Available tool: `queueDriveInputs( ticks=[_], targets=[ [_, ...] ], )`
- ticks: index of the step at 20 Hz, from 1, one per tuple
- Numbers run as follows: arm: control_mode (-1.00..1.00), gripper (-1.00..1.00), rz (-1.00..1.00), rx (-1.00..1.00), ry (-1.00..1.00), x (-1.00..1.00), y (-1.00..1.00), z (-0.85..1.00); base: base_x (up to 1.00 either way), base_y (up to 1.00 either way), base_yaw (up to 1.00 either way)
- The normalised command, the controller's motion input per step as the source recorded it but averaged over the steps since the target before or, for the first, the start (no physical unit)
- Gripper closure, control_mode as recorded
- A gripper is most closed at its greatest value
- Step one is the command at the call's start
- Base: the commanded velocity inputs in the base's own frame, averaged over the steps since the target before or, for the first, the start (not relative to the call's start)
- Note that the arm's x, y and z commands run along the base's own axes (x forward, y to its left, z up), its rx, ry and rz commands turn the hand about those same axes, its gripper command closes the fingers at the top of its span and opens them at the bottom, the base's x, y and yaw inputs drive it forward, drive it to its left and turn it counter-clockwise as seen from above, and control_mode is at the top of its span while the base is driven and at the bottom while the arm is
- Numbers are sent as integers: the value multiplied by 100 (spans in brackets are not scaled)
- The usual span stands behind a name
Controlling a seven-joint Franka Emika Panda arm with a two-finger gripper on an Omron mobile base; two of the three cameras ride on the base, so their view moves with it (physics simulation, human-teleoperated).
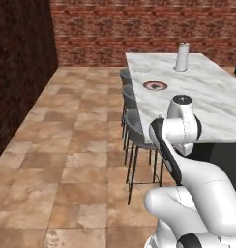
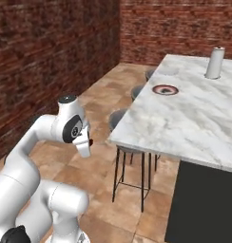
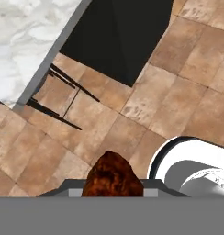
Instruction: Take the chicken drumsticks from the pan and place one on each plate on the dining counter.
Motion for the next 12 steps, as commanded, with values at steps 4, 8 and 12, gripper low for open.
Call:
queueDriveInputs(
  ticks=[4,8,12],
  targets=[
    [100,100,0,0,0,0,0,0,53,100,-55],
    [100,100,0,0,0,0,0,0,65,100,-58],
    [100,100,0,0,0,0,0,0,78,100,-61]
  ],
)
